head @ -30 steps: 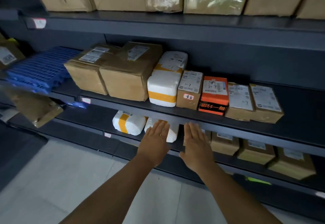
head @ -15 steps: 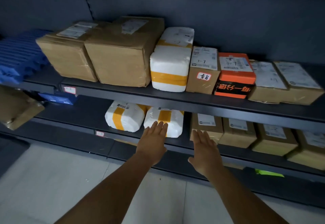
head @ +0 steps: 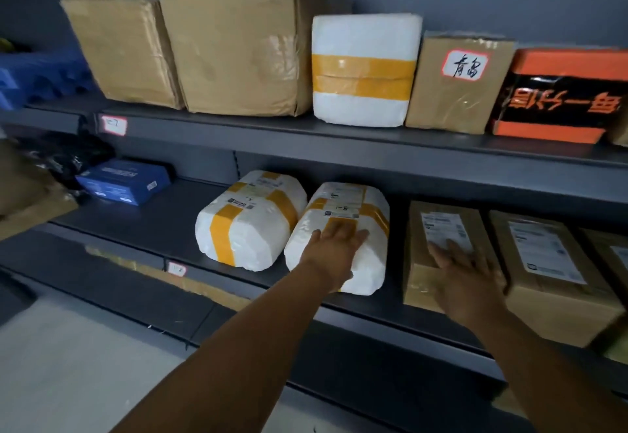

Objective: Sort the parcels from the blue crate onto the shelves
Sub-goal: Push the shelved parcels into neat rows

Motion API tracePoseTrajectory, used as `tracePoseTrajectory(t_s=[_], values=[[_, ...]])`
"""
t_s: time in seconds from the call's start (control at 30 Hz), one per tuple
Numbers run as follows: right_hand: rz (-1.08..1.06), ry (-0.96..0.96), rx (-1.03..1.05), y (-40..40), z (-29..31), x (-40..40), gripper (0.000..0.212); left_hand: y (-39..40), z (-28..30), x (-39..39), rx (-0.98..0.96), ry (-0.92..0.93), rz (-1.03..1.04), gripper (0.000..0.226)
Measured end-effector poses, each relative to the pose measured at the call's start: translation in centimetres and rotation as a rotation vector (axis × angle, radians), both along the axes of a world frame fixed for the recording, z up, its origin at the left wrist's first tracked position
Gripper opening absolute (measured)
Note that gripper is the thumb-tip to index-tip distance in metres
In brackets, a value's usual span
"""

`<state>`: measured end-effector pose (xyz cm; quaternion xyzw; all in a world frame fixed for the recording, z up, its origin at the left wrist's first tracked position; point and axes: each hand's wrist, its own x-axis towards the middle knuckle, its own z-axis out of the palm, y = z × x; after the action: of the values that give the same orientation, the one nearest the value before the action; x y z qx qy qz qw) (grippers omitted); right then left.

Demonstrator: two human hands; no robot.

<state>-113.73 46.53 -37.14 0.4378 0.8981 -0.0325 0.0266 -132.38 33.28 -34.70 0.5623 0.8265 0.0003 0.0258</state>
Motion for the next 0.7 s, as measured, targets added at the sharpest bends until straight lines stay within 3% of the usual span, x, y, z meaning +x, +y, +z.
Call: tracePoseTrajectory(t_s=[0.23, 0.7], values=[[0.038, 0.095, 0.154, -1.5, -2.0, -3.3, 0.075, 1.0, -1.4, -1.0, 0.084, 0.04, 0.035, 0.07], [0.066, 0.112, 0.194, -4.9, -1.5, -7.1, 0.066, -1.6, -1.8, -4.3, 0.104, 0.096, 0.066, 0.071]])
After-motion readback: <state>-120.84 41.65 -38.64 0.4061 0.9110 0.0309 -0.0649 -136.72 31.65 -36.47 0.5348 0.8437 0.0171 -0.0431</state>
